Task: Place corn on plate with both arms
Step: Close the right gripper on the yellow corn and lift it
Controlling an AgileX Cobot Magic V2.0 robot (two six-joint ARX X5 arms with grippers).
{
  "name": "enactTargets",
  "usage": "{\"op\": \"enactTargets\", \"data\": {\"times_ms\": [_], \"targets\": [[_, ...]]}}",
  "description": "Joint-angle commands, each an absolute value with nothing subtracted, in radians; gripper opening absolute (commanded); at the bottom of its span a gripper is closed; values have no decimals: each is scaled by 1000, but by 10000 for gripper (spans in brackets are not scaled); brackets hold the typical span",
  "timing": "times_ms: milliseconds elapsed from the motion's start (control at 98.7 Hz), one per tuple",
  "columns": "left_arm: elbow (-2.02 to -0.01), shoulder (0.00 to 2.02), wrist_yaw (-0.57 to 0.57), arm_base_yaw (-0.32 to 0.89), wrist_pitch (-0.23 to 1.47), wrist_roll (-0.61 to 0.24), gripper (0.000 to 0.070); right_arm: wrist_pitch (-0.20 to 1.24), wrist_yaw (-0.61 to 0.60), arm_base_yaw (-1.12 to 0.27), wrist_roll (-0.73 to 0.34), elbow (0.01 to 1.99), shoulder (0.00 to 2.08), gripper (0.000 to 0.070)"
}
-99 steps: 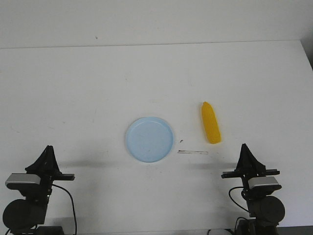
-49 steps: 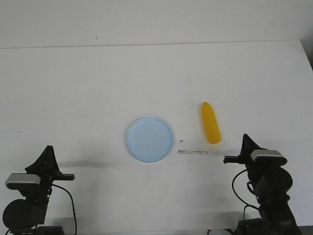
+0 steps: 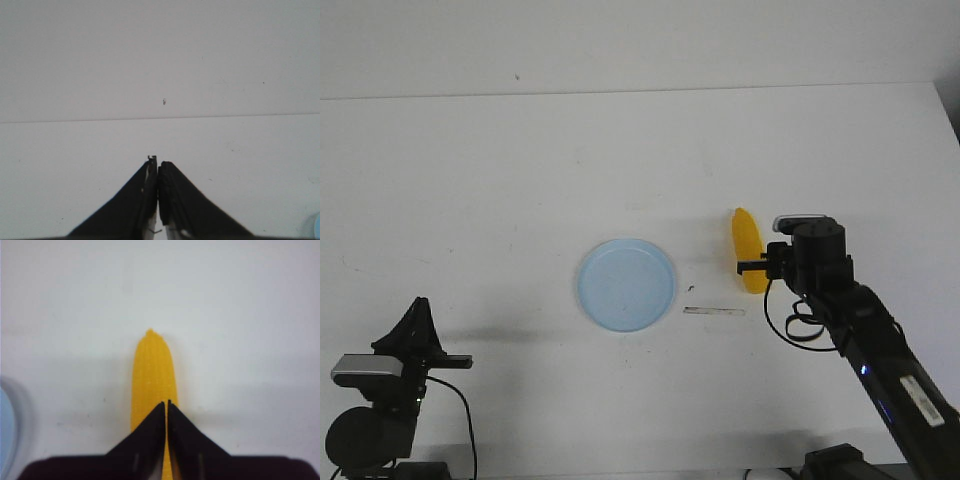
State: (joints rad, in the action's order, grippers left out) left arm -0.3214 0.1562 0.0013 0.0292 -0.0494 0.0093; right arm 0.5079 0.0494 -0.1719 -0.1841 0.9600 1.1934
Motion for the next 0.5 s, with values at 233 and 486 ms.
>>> {"op": "enactTargets", "data": {"times_ms": [233, 486], "targets": [[-330, 155, -1, 28, -64, 18, 2, 793, 49, -178, -186, 1282, 1507, 37], [-330, 155, -1, 28, -64, 18, 2, 869, 48, -178, -175, 1416, 1655, 424]]}}
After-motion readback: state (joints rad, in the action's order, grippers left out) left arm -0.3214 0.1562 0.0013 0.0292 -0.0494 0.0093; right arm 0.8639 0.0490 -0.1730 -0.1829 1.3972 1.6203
